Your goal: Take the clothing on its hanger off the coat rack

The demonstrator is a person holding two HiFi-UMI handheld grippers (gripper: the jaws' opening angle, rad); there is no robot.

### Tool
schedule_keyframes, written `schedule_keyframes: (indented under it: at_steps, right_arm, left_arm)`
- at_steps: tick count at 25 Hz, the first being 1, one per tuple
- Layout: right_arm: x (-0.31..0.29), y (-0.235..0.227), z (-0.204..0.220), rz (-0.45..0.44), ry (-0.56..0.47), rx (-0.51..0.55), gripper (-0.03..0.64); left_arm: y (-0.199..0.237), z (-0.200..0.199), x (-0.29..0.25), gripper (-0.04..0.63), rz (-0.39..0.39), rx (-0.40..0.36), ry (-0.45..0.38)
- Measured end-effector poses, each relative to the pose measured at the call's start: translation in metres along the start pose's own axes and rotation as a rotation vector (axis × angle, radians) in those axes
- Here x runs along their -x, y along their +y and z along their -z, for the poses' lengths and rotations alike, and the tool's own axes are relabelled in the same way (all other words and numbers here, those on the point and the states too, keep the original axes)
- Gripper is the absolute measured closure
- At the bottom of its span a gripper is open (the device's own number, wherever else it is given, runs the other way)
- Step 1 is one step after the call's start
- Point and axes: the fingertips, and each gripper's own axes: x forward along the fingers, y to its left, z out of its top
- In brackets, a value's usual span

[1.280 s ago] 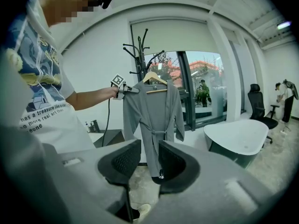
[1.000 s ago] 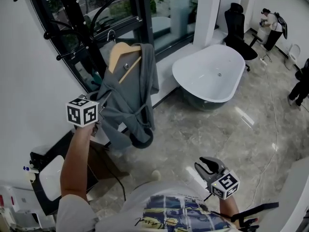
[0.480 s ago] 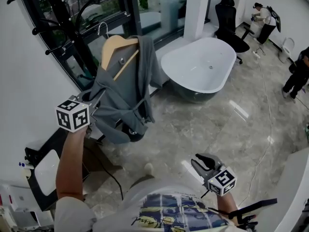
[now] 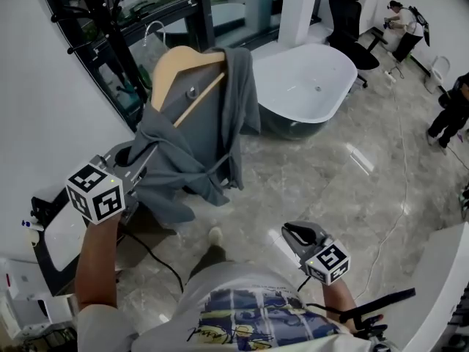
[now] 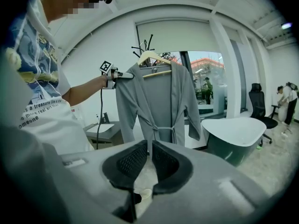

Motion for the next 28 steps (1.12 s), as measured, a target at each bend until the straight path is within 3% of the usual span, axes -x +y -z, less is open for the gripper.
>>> schedule_keyframes:
  at_steps: [5,15,28]
  right_arm:
    - [0.008,0.013,0.008,-0.044,0.026,0.020,0.614]
    - [0.024,0.029,0.023,-0.119,0.032,0.050,0.615]
    - [0.030,0.031,0.030,-0.130,0.027,0.080,0.615]
  left_arm:
    - [-0.050,0.001,0.024,0.591,0.018,-0.002,0.013]
    - [-0.135,0.007,0.061,0.591,0.065,-0.014,0.007]
    - [-0.203,0.023,0.079,0.591,0.136,-0.033,0.017]
